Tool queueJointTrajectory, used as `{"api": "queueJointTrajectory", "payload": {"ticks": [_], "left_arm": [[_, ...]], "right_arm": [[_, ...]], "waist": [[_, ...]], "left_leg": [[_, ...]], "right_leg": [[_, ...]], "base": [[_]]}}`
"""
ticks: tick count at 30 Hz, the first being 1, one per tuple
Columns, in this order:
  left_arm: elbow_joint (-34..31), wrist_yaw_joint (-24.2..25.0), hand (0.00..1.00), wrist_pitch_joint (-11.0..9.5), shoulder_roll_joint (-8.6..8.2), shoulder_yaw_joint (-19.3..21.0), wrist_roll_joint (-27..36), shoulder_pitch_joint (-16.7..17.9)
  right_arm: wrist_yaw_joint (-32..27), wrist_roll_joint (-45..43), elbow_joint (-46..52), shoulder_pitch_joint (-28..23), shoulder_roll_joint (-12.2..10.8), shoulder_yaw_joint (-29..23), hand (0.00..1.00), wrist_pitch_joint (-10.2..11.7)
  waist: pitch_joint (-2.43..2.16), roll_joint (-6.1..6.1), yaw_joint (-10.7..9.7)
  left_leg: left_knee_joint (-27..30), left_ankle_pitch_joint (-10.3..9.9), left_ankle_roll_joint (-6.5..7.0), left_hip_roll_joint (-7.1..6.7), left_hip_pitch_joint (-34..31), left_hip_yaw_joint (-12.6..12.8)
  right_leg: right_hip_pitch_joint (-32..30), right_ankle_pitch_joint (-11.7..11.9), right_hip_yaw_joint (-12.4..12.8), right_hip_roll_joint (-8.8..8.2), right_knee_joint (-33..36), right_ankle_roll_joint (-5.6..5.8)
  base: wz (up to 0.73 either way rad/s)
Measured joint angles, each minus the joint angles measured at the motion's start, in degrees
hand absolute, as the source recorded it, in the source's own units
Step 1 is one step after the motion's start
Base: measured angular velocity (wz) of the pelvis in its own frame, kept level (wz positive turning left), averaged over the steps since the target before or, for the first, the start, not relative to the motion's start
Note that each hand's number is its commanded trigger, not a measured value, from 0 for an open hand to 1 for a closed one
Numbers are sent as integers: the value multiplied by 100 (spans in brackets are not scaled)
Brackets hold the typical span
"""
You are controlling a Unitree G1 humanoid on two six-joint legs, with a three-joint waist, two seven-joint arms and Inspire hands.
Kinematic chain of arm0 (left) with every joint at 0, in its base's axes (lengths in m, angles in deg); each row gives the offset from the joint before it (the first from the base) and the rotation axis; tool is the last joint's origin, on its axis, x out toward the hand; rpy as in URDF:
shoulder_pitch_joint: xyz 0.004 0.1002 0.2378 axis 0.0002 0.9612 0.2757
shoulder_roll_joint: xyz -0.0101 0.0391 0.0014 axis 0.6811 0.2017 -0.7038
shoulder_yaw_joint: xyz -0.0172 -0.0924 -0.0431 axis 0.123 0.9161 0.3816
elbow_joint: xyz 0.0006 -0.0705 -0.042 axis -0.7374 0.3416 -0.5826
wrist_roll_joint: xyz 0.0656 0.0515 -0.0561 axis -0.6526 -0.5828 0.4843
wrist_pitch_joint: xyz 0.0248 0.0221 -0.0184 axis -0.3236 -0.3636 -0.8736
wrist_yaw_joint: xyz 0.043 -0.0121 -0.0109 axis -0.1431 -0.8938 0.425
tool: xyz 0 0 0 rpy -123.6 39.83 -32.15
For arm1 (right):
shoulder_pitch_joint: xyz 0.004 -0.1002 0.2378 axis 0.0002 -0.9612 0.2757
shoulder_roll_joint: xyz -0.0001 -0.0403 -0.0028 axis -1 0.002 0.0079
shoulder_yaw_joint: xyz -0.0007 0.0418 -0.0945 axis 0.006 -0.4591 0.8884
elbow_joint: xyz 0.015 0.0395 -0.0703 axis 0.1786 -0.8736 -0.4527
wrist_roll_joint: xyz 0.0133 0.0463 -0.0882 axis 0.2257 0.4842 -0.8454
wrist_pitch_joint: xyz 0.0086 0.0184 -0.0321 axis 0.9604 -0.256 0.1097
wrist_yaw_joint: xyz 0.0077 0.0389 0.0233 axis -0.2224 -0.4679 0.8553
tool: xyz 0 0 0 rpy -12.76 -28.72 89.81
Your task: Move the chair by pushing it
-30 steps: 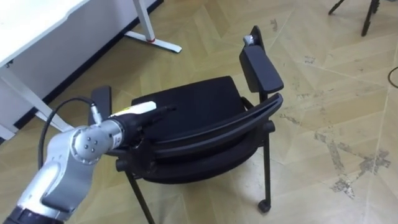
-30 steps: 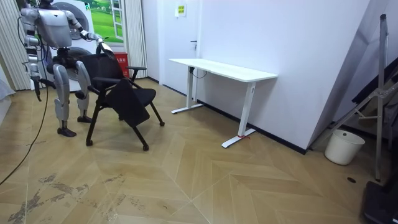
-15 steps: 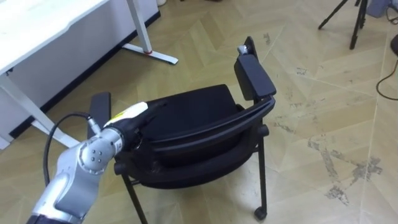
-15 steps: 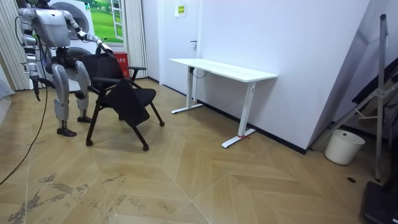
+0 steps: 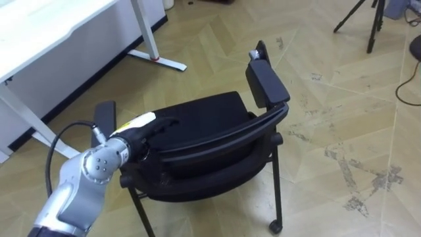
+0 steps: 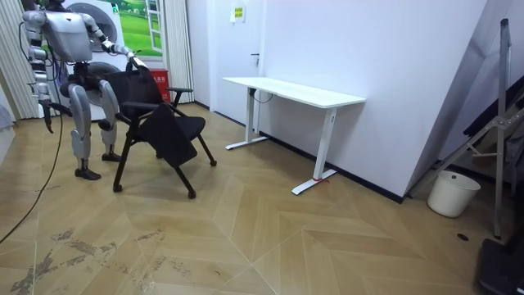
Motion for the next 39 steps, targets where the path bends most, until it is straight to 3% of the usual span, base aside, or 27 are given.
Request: {"api": "queueJointTrajectory", "payload": {"ticks": [5, 18, 28, 33, 36, 39], "left_arm": [[-131, 205, 100, -45, 149, -114, -111, 2], [-193, -71, 100, -125, 147, -185, -170, 14], [-197, -190, 100, -94, 168, -164, -183, 12], [-209, -254, 100, -4, 235, -162, -176, 13], [-247, -373, 100, 8, 284, -159, -170, 13], [-273, -457, 100, 36, 407, -152, -155, 13]], "right_arm": [[18, 94, 18, 52, -47, -109, 0, 14], [147, 233, -5, 46, -67, -281, 0, 18], [172, 1339, -389, -49, -76, -861, 0, 27], [-67, 2145, -381, -43, -33, -1609, 0, 20], [-482, 2626, 174, -94, -6, -2110, 0, 34], [-1165, 2669, 1580, -142, -33, -2412, 0, 99]], "waist": [[9, 34, -47], [0, 209, -59], [5, 195, -230], [-8, 215, -359], [-14, 225, -368], [-33, 241, -407]], "left_leg": [[5, -1, 0, 0, -40, -9], [-19, -1, 0, -1, -82, 5], [-35, -4, 1, -3, -53, 91], [-38, -4, 2, -2, -78, 136], [-37, -5, 3, -2, -84, 232], [-26, -10, 12, -14, -186, 325]], "right_leg": [[-7, 3, -2, 0, -10, -2], [-106, 7, 37, 6, -3, -5], [-131, 7, 156, 13, -4, -5], [-196, 7, 206, 14, 24, -5], [-233, 6, 313, 17, 98, 1], [-379, 19, 428, 15, 162, 21]], "base": [[0], [0], [-4], [-3], [-16], [-18]]}}
